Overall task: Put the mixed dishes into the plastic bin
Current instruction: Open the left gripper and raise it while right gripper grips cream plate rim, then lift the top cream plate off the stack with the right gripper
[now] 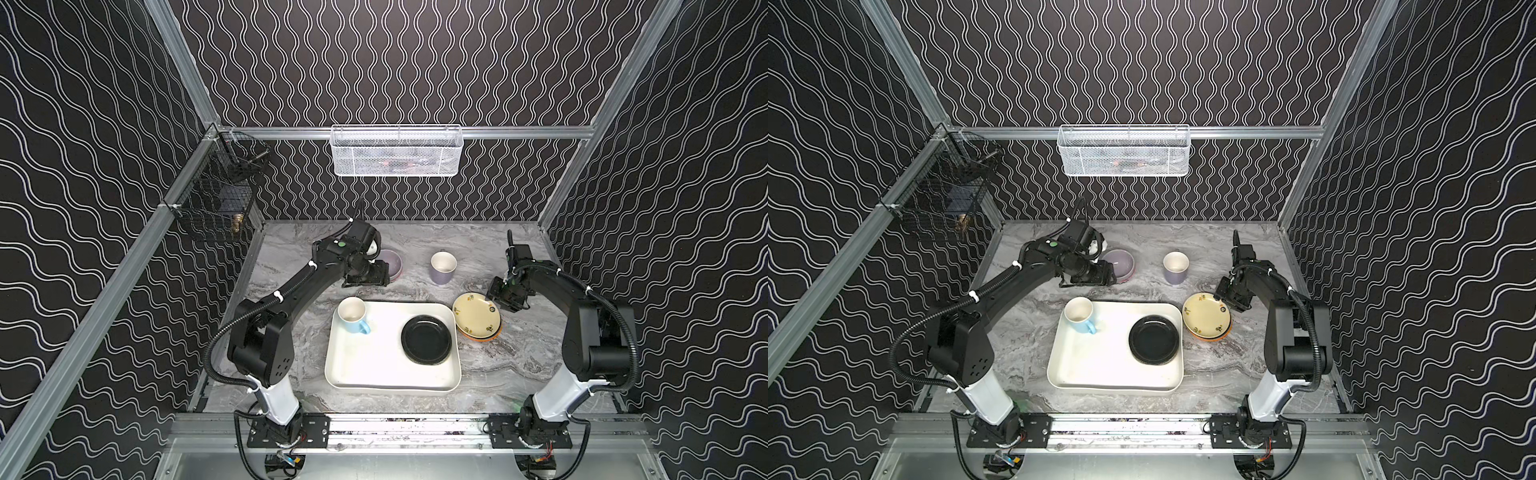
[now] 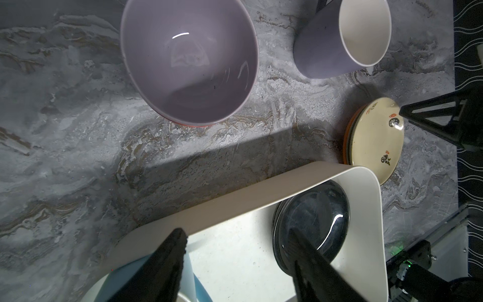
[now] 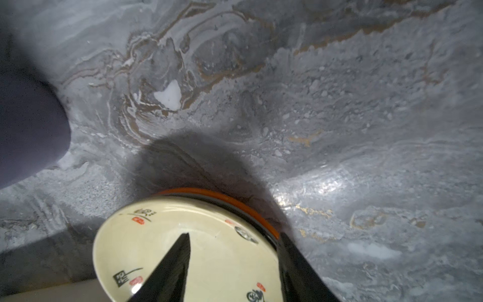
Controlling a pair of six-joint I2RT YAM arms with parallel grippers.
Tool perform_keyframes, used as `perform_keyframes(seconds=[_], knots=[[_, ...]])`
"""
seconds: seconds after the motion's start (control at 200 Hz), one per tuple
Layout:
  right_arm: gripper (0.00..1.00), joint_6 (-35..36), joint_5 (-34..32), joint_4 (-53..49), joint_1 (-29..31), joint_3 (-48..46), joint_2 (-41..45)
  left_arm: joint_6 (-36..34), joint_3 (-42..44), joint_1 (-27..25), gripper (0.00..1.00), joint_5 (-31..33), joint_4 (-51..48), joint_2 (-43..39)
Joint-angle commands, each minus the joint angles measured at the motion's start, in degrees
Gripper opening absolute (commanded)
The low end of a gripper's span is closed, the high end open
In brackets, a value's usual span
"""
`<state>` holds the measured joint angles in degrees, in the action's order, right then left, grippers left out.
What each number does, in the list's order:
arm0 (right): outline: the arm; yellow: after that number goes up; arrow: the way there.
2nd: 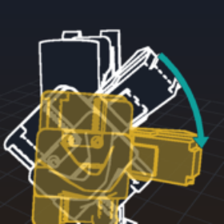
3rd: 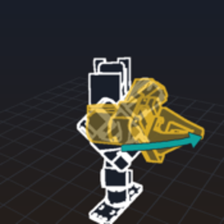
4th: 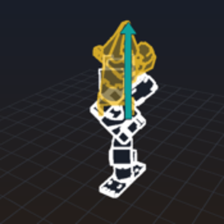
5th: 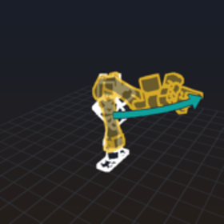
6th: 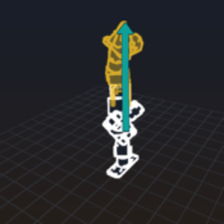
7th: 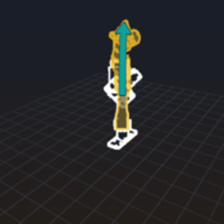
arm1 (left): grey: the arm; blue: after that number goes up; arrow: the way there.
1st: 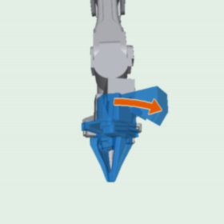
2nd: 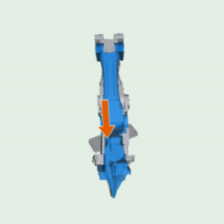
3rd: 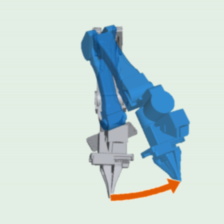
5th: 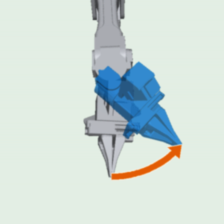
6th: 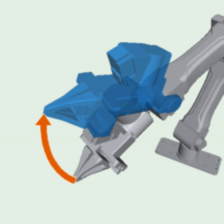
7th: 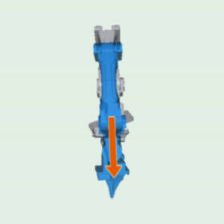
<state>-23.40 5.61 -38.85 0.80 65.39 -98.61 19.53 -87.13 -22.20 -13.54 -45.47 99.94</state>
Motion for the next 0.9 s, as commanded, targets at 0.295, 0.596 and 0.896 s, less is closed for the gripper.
perform_keyframes(seconds=[0.295, 0.596, 0.896], knots=[[0.45, -0.94, 0.34, 1.04, 0.08, -4.37, 0.41, -0.57, 0.35, 0.31, 0.66, -3.59, 2.40, 0.27], [0.31, -1.60, -1.29, 0.64, 0.05, -6.03, -0.11, -0.29, 2.38, 0.58, 0.66, -2.99, 3.46, -1.33], [0.15, -2.89, -1.69, 0.60, 0.08, -7.86, 2.30, -0.28, 3.19, 0.88, 0.66, -3.23, 3.73, -1.58]])
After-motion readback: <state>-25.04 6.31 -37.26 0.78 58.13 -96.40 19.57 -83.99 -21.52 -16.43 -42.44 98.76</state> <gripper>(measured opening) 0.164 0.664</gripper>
